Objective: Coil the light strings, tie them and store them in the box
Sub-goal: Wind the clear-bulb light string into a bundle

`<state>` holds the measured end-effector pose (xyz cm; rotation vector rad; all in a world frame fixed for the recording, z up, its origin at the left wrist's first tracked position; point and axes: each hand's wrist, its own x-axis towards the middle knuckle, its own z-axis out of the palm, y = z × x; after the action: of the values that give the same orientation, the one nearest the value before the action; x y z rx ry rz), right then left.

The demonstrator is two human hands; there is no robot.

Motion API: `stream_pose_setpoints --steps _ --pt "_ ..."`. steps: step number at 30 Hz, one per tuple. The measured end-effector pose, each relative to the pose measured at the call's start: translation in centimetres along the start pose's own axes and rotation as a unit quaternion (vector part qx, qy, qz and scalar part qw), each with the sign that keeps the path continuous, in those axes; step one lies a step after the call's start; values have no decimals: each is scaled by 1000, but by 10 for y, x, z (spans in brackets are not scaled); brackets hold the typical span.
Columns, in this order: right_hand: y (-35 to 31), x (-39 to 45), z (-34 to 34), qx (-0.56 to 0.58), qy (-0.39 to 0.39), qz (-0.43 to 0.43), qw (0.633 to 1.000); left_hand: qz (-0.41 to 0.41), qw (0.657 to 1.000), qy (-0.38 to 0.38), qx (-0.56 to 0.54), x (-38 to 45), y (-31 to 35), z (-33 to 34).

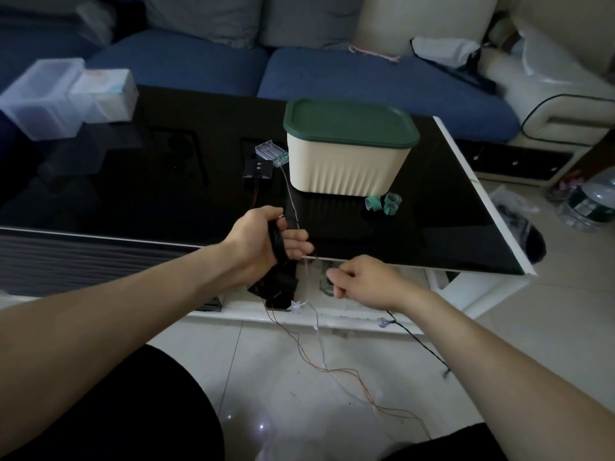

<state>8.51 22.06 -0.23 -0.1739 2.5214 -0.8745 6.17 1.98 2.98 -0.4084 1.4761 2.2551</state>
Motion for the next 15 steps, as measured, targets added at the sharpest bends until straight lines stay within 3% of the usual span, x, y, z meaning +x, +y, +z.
stream_pose_setpoints --steps 5,11,15 --pt "-29 -7 10 -26 -10 -73 997 -24 994 -110 -11 -5 -1 10" --pt "-41 -18 6 38 -31 -128 991 -32 985 -134 107 -9 -17 12" --pt "-33 -19 -2 115 -70 -135 982 -102 939 -217 246 -15 -20 15"
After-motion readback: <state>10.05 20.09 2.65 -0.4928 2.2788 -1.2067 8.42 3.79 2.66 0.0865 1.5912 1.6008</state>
